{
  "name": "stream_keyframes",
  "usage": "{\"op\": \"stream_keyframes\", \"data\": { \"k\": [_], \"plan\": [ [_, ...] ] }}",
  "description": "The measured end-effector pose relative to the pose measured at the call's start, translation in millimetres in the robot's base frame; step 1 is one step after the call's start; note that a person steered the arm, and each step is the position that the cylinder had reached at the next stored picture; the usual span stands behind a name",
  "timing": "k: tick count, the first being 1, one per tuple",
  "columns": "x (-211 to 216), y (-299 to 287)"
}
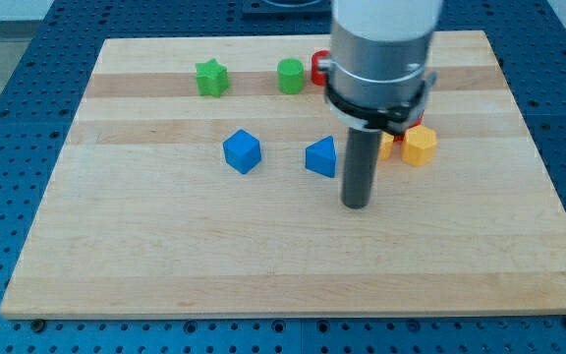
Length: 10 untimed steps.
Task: Separate the yellow heart from the red star
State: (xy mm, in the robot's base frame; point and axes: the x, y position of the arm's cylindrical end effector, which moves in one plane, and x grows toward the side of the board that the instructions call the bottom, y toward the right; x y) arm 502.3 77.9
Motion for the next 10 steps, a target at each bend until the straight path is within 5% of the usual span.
{"op": "stream_keyframes", "data": {
  "k": [2, 7, 10],
  "plan": [
    [-19.6, 48.0],
    [-149.9, 40.2],
    [-128.8, 35.5]
  ]
}}
